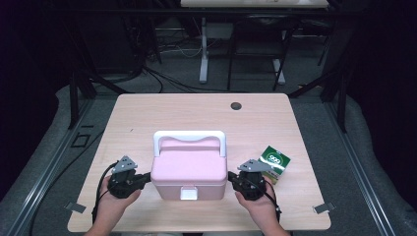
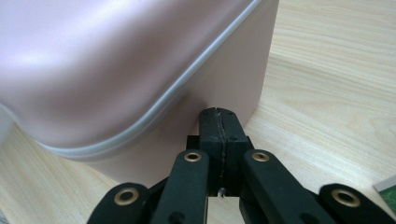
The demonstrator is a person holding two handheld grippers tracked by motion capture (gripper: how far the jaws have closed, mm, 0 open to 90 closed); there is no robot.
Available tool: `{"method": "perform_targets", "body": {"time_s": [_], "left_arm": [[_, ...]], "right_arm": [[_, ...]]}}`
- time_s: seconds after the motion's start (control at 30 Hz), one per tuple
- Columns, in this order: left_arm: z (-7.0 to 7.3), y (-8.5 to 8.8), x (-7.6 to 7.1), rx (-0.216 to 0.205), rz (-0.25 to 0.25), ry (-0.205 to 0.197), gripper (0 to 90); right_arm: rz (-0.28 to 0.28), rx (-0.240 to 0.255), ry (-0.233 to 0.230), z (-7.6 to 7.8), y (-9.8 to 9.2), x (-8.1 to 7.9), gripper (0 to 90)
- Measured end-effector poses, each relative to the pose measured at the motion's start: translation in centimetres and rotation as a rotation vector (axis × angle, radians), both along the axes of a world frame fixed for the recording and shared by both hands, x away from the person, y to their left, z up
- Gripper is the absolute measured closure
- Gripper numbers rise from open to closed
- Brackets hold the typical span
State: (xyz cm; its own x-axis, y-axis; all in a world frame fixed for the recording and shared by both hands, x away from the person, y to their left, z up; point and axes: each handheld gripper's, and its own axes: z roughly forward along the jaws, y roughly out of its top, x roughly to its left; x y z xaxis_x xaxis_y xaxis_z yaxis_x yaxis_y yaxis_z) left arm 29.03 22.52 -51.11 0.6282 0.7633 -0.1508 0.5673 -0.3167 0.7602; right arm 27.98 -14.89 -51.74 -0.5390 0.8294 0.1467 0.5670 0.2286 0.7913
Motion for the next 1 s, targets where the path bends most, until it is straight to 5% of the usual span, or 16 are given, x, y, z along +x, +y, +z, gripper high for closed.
{"method": "perform_targets", "body": {"time_s": [0.63, 0.83, 1.0], "left_arm": [[-0.2, 0.2, -0.2, -0.038, 0.003, 0.012, 90.0], [-0.1, 0.3, 0.2, -0.011, -0.012, 0.024, 86.6], [0.8, 0.7, 0.3, -0.013, -0.028, 0.019, 82.3]], "right_arm": [[0.005, -0.011, -0.015, -0.1, -0.1, -0.7, 90.0], [0.023, -0.063, -0.023, 0.3, 0.0, -0.5, 86.7], [0.030, -0.050, 0.000, 0.8, -0.3, -0.3, 84.5]]}}
